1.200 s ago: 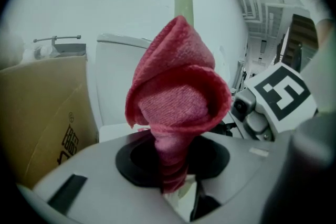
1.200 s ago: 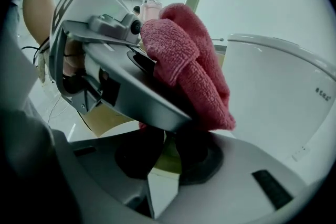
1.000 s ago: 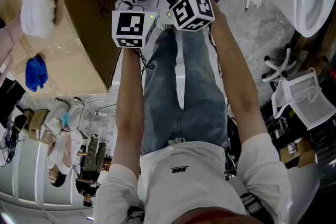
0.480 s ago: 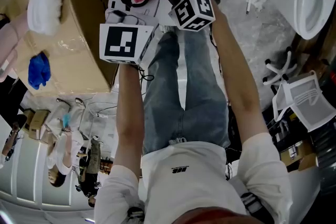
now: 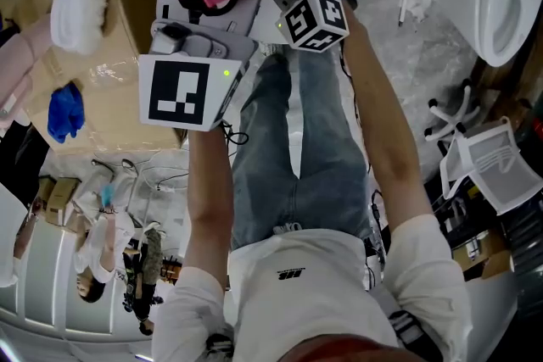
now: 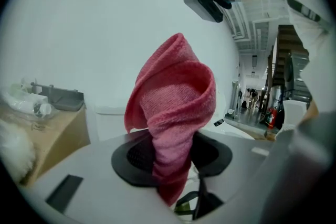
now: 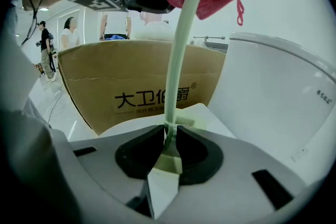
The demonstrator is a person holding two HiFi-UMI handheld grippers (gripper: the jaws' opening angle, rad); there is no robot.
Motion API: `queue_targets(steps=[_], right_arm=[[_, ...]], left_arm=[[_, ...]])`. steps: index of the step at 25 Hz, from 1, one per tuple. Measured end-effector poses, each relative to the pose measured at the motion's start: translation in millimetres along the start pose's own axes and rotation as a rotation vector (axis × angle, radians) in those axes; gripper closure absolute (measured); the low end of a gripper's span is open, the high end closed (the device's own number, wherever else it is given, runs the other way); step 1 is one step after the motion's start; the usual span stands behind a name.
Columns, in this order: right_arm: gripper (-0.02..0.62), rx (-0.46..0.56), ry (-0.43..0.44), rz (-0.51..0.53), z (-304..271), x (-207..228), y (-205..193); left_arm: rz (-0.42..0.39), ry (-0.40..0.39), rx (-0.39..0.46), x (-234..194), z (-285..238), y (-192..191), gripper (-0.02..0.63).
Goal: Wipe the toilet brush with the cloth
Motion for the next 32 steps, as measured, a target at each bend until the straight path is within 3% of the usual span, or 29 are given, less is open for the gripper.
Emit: queue_targets(steps=[4,12,26,32], right_arm=[[0.525,-0.002,-0.005,-0.015,1.0,0.7,0.0],[0.514,-0.014,0.012,-0.047,0.8,-2.6,7.2],[0.506,-0.029,-0.008,-0.113,4.8,-0.3,6.2],[0.506,0.043,-0.053,-0.173,29.4,-7.3,16.1]], left_arm=[[-0.006,0.005,0.068,3.3,7.5,6.9,0.420],[0.004,0.000,0.126,9.2,37.6,5.2,0.408],[0.024,0.022,0.181,15.5,71.2,2.6,0.431],[0.023,0.022,0.165,19.9,85.9,-1.6,0.433]])
Point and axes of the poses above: the fingertips, and each gripper's own axes: z backward along the fingers, x to its right, y out of its top, the point moved 10 cm from there along z, backward along the fingers, and after that the axes turned 1 degree about x, right-handed, at the moved point
